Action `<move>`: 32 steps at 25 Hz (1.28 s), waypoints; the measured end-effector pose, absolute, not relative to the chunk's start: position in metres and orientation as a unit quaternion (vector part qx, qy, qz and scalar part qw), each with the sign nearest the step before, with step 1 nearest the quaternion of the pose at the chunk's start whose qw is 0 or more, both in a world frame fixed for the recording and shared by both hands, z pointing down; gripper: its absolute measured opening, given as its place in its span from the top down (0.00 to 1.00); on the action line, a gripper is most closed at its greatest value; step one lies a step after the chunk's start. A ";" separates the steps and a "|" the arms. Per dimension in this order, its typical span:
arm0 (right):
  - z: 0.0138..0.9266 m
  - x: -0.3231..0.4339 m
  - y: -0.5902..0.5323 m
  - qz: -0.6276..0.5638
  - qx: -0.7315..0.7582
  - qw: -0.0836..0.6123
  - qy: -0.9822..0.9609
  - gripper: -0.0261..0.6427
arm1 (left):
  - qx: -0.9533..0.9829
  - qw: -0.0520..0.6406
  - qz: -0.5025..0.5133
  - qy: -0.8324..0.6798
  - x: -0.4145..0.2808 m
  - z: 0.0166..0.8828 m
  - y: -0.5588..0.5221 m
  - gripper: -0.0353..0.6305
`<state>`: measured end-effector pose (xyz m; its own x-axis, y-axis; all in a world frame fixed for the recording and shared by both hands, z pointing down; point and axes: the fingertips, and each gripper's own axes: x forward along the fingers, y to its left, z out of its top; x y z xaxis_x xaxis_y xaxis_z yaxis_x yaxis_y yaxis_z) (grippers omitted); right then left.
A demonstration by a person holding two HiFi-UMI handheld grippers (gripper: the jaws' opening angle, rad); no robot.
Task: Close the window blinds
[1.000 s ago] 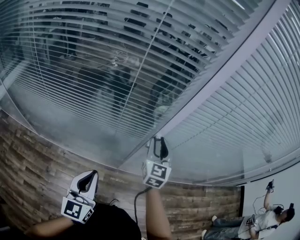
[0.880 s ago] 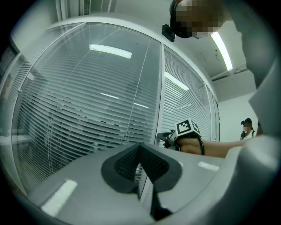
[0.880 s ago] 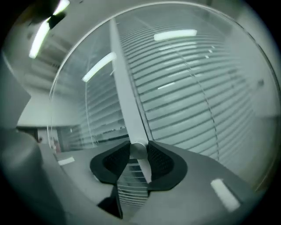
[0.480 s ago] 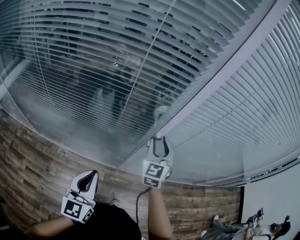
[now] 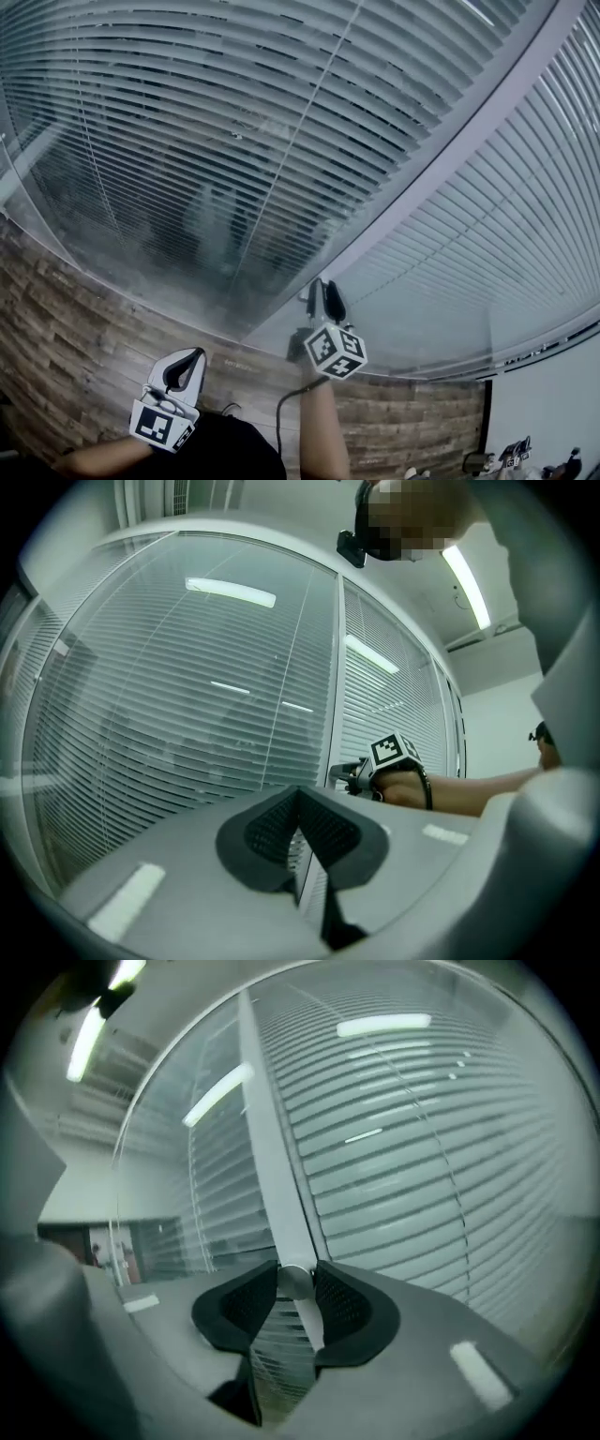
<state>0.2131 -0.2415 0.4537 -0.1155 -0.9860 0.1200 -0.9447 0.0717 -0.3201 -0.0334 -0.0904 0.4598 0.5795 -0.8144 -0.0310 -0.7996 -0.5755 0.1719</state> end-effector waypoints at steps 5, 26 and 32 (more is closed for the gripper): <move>0.451 0.213 -0.240 -0.110 -0.684 0.022 0.721 0.76 | 0.888 0.072 -0.050 -0.451 -0.030 0.466 -0.090 0.94; 0.456 0.212 -0.245 -0.086 -0.692 -0.007 0.717 0.75 | 0.884 0.070 -0.050 -0.460 -0.034 0.463 -0.098 0.94; 0.455 0.195 -0.241 0.154 -0.683 -0.282 0.656 0.71 | 0.881 0.082 -0.049 -0.463 -0.037 0.471 -0.098 0.94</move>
